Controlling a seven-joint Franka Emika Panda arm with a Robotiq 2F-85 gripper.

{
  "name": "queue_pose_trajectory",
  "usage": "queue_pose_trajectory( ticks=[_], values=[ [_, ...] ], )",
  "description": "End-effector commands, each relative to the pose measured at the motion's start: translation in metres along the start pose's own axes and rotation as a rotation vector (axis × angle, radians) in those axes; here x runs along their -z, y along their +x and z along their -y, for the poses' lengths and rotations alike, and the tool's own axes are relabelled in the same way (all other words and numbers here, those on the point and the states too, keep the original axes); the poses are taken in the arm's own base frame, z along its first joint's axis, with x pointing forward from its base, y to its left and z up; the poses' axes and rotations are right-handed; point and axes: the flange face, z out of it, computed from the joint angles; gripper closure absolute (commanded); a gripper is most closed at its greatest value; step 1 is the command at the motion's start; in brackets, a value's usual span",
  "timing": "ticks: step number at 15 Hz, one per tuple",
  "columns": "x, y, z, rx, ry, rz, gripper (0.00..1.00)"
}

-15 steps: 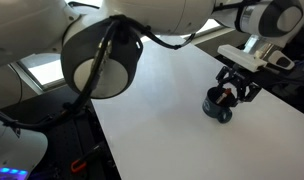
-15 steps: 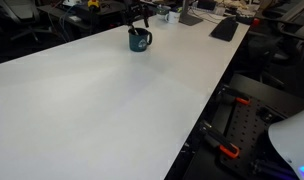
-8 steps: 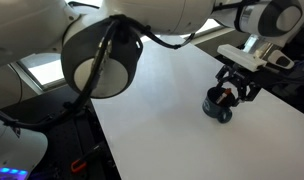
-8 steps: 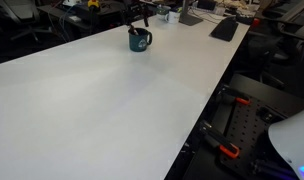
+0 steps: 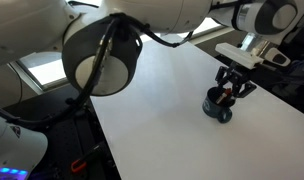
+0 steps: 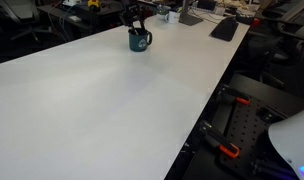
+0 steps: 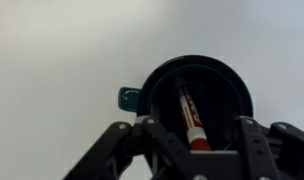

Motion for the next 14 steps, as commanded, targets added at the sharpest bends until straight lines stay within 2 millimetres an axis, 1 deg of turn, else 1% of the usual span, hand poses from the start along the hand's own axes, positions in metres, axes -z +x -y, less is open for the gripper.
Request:
queue_pose_trajectory(
  ticks=[1, 2, 3, 4, 5, 6, 8, 9, 10, 11, 13, 14],
  values=[
    [0.007, -0.002, 0.002, -0.015, -0.012, -0.005, 0.70],
    [0.007, -0.002, 0.001, -0.016, -0.013, -0.002, 0.37],
    [0.006, -0.002, 0.001, -0.016, -0.014, 0.001, 0.34],
    [0.004, -0.002, 0.000, -0.016, -0.013, 0.006, 0.33],
    [0.002, -0.002, -0.001, -0.018, -0.014, 0.011, 0.28],
    [0.000, -0.002, -0.001, -0.017, -0.015, 0.017, 0.19],
    [-0.006, -0.002, -0.002, -0.015, -0.015, 0.033, 0.06],
    [-0.009, -0.002, -0.002, -0.016, -0.015, 0.038, 0.28],
    [-0.010, -0.002, -0.002, -0.018, -0.017, 0.041, 0.44],
    [-0.011, -0.002, -0.002, -0.016, -0.016, 0.042, 0.45],
    [-0.011, -0.002, -0.006, -0.020, -0.025, 0.047, 0.58],
    [-0.012, -0.002, -0.006, -0.022, -0.027, 0.049, 0.67]
  ],
)
